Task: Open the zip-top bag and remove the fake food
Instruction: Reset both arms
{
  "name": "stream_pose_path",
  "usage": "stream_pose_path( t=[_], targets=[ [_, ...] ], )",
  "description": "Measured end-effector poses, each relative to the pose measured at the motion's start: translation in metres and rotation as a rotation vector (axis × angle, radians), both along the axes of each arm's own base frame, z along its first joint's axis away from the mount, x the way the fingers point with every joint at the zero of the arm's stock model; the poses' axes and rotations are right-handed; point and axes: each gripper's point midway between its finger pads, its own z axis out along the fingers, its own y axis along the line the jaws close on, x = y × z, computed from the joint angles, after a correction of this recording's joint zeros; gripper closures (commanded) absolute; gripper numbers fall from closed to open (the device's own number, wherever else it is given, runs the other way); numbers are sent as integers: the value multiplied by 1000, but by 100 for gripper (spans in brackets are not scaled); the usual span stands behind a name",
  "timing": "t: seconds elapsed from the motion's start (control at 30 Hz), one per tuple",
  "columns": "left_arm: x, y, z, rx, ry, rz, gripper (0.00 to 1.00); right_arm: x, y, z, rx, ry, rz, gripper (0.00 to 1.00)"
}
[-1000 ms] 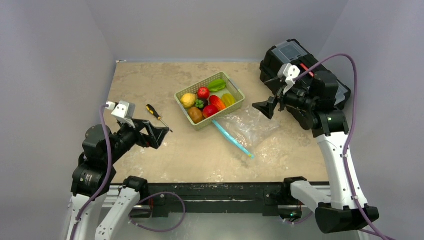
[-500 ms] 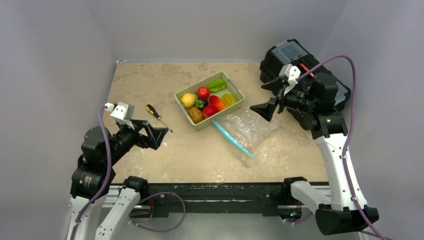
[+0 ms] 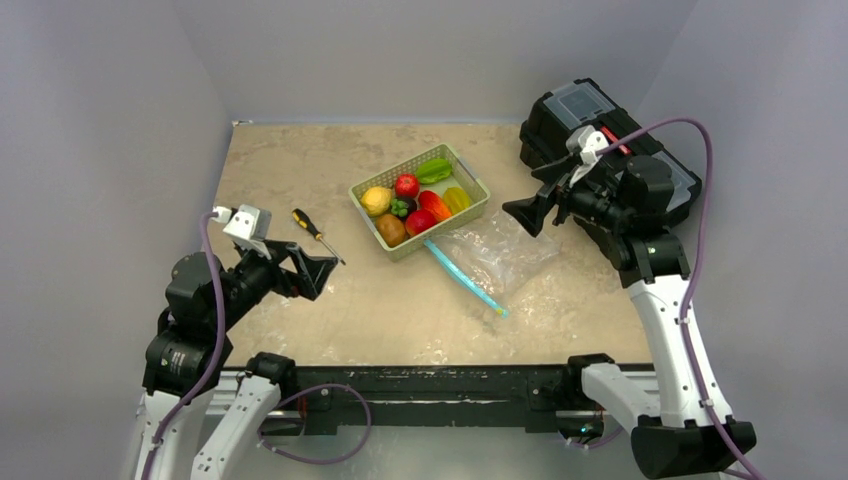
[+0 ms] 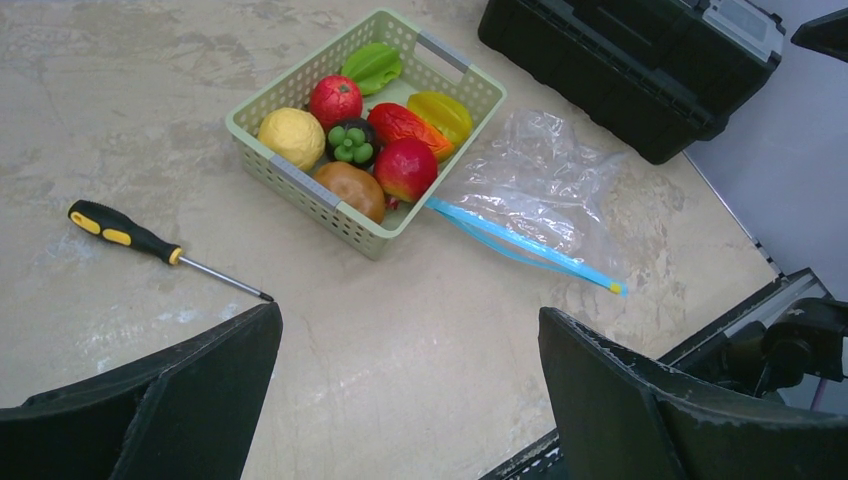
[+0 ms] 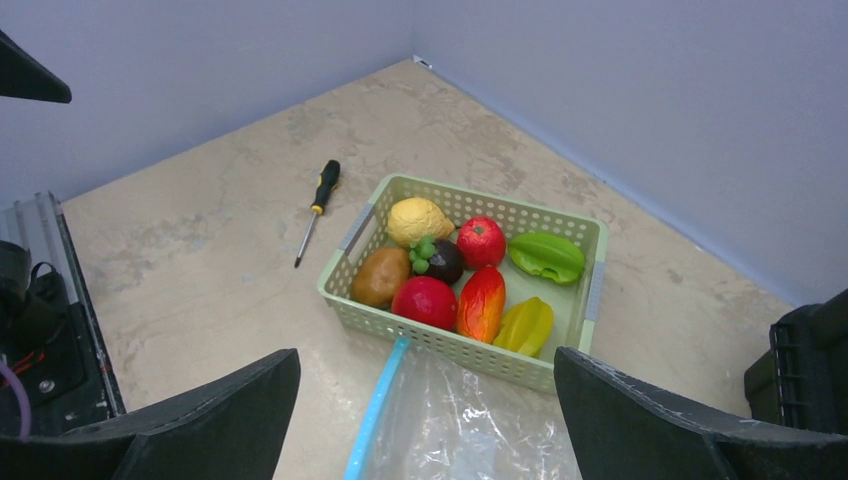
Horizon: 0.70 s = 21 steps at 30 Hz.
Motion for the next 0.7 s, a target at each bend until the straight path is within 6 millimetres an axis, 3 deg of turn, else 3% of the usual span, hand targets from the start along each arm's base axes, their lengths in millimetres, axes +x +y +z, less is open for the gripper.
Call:
stream_pose_path(
  t=[0.4, 0.7],
  targets=[
    [0, -13, -23, -31, 68, -59, 0, 9, -9, -6, 23, 19, -82, 1],
    [-2, -17, -26, -45, 84, -79, 0, 11, -20, -7, 30, 18, -137, 1]
  ],
)
